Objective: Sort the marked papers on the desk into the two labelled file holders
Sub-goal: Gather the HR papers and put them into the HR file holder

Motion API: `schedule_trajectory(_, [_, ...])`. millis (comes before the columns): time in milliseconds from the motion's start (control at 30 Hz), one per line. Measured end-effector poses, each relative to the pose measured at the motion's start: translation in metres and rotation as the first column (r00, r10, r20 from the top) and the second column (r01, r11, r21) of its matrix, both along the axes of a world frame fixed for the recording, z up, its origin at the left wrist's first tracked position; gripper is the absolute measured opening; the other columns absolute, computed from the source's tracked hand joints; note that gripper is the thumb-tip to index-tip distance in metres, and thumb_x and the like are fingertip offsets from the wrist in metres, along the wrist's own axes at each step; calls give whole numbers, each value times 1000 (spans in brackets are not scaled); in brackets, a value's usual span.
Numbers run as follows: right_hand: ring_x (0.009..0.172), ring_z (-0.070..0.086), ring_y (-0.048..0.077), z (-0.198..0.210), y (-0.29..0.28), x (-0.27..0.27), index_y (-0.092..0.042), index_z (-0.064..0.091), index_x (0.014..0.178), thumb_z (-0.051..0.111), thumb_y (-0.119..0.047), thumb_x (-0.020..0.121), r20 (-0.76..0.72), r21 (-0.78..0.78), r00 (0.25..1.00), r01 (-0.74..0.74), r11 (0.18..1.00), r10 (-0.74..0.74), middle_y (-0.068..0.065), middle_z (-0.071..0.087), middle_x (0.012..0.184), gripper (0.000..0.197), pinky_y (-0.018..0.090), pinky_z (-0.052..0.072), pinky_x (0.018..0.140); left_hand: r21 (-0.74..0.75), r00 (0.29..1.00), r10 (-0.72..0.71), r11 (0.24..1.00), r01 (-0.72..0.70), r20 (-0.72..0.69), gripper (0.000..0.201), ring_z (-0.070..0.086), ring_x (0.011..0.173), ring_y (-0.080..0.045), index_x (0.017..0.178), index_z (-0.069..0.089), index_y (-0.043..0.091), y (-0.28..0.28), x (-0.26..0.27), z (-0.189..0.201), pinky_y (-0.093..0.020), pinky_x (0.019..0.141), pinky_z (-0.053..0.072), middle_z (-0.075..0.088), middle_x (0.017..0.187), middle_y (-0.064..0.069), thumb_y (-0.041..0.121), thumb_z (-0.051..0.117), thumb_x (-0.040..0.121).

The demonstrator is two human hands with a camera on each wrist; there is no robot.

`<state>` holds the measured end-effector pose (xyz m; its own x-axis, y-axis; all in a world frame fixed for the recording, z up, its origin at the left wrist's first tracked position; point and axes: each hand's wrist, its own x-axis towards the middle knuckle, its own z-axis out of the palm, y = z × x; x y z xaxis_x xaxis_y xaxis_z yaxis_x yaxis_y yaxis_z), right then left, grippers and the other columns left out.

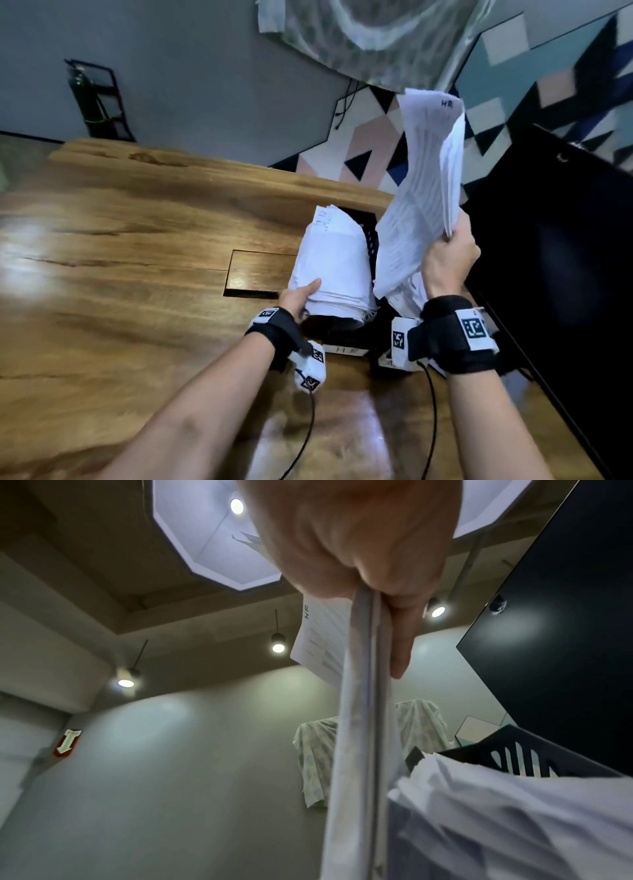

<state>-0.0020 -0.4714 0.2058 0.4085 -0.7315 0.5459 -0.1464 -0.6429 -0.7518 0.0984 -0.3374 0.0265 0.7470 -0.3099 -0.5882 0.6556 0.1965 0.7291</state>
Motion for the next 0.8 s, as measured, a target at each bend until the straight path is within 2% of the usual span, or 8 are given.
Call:
schedule_trajectory(67, [84, 53, 25, -3, 4, 6, -8, 56, 121, 33, 14, 74, -3, -8, 999, -35, 999, 35, 15, 63, 95, 56, 15, 29, 67, -31, 996, 26, 999, -23, 80, 48, 66, 56, -17, 121, 53, -8, -2, 1, 15, -18, 45, 50, 67, 93, -21, 2, 69, 78])
schedule_trajectory(167, [88, 57, 32, -18, 5, 21, -4, 55, 120, 35, 16, 71, 12, -54, 992, -128, 990, 129, 20, 64, 100, 57, 25, 39, 76, -92, 970, 109, 992, -90, 218, 39, 61, 89, -25, 120, 53, -7, -3, 5, 44, -32, 72, 52, 60, 120, -24, -11, 58, 81])
schedule_trajectory(267, [112, 54, 34, -46, 19, 39, -3, 43, 133, 33, 13, 77, -113, -9, 958, -265, 964, 263, 24, 55, 125, 59, 28, 35, 91, -98, 942, 120, 991, -94, 312, 36, 62, 84, -24, 118, 55, 0, 4, 9, 66, -29, 65, 54, 63, 111, -17, -10, 56, 83])
schedule_trajectory(333, [134, 36, 31, -69, 31, 40, -3, 24, 143, 33, 12, 84, -292, 173, 873, -353, 919, 390, 22, 33, 146, 61, 28, 25, 108, -80, 930, 118, 992, -96, 349, 34, 62, 74, -21, 113, 55, 5, 8, 9, 71, -28, 63, 54, 64, 101, -12, -12, 55, 83])
schedule_trajectory(433, [139, 22, 35, -110, 36, 33, -3, 8, 146, 35, 3, 90, -490, 373, 715, -345, 861, 499, 21, 14, 153, 62, 37, 24, 111, -22, 924, 85, 996, -83, 374, 28, 61, 70, -19, 108, 55, 6, 12, 6, 65, -24, 59, 53, 64, 92, -12, -8, 55, 85])
schedule_trajectory(533, [137, 25, 37, -138, 28, 20, -5, 11, 146, 33, 3, 89, -558, 405, 663, -308, 861, 499, 20, 18, 152, 62, 40, 27, 112, -1, 923, 34, 999, -37, 384, 30, 62, 85, -24, 121, 52, 5, 12, -2, 62, -28, 67, 53, 64, 101, -10, -1, 47, 92])
schedule_trajectory(633, [121, 47, 36, -147, 17, 10, -4, 31, 138, 33, 6, 88, -636, 364, 637, -250, 897, 435, 22, 44, 138, 52, 36, 41, 95, 46, 918, -12, 999, -7, 396, 35, 61, 92, -26, 127, 47, 5, 10, -7, 61, -32, 74, 50, 60, 109, -10, -3, 41, 94])
schedule_trajectory(800, [108, 57, 36, -156, -2, 14, -3, 46, 124, 32, -4, 92, -709, 281, 623, -181, 943, 331, 23, 57, 121, 35, 37, 46, 91, 161, 878, -88, 987, 13, 470, 24, 54, 62, -14, 114, 51, 4, 11, -5, 68, -13, 42, 45, 59, 91, -9, -4, 42, 93])
